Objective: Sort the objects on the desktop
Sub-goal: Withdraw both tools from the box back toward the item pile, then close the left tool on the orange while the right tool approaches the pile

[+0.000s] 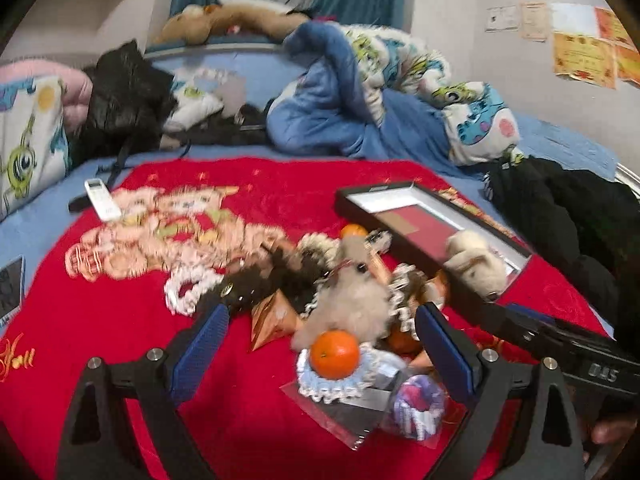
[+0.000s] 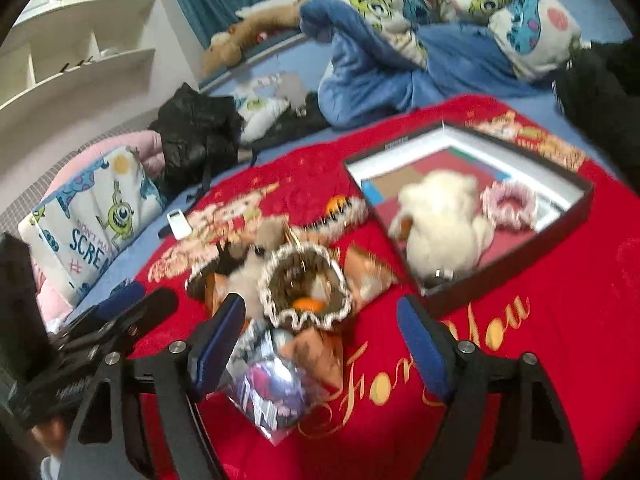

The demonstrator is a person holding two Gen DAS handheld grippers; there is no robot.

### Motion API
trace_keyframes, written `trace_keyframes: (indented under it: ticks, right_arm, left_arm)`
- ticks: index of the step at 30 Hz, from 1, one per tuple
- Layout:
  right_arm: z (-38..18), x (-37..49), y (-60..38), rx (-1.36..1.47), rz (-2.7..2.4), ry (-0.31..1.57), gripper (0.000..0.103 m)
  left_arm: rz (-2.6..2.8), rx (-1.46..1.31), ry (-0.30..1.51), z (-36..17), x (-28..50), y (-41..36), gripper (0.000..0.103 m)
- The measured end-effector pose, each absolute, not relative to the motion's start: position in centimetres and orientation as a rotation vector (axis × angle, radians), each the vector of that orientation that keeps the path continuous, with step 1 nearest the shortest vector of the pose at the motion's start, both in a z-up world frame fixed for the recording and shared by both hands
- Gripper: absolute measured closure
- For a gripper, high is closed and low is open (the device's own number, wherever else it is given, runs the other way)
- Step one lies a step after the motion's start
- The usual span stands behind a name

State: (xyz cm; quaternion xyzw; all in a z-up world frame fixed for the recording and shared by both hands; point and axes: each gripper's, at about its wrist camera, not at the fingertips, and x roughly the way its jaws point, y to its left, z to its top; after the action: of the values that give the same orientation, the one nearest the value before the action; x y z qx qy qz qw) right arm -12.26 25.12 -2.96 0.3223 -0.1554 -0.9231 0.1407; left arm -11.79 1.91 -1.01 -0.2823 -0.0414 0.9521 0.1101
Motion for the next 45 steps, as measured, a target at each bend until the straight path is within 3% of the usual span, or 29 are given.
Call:
trace_keyframes:
  ticks: [10,14,17,20,22,24,33,45]
  right_arm:
    - [-4.9,-13.7,23.4,1.018,-2.628,-0.430,0.030]
    - [-6.0,-14.8,23.1,1.111,-2.592,-0.439,0.041]
    - [-7.3,-15.5,22.9,1.196,-2.558,-0.438,0.047]
    - [-7.3,-15.3,22.6,1.194,-2.559,-0.397,0.049]
    - [-7.2,-15.3,22.4,1.206,-2.564,-0.377,0.049]
    - [-7.3,-15.3,22.3,1.214,-2.573,-0.371,0.049]
    - [-7.3,-15.1,22.5,1.238,-2.560,-0.375,0.050]
    - [-7.6,-14.6,22.8,1.243,-2.556,-0.377,0.057]
  left_arm:
    - [2.746,-0.886,0.003,-2.8,-14.3,2.7,0.008]
    - [2.711,-0.904,0.020,-3.7,-15.3,3.5,0.019]
    - [2.673,-0.928,0.137,-4.7,-15.7,4.9,0.021]
    - [2.644,-0.953,0.142,-5.3,-16.0,5.4,0.024]
    - [2.621,-0.978,0.122,-5.8,-16.4,5.4,0.032]
    - [2.602,-1.008,0.108,-6.2,-16.6,5.4,0.048]
    - [2.616,-0.980,0.097,-6.0,-15.8,5.3,0.065]
    - [2.612,-1.003,0.037,-6.2,-15.0,4.2,0.065]
